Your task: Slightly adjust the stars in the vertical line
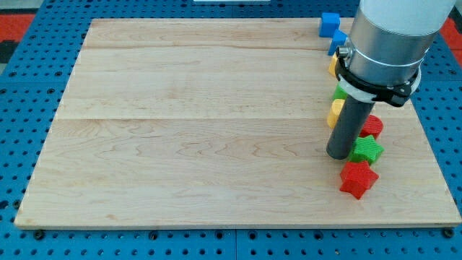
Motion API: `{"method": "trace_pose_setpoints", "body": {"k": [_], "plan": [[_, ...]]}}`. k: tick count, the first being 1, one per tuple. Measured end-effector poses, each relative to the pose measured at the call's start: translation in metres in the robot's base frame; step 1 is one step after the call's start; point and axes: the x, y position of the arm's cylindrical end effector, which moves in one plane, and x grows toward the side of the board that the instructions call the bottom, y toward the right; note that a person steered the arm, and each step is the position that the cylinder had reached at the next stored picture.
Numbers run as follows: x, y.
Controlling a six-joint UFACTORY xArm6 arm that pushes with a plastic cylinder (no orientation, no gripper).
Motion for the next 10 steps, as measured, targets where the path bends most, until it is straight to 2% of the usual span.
{"method": "trace_pose_setpoints", "body": {"k": [4,6,7,9,10], "plan": [[0.001,0.010],[-0.001,-0.012],[0.027,-0.011],[0.042,-0.006],[0.104,-0.013]]}}
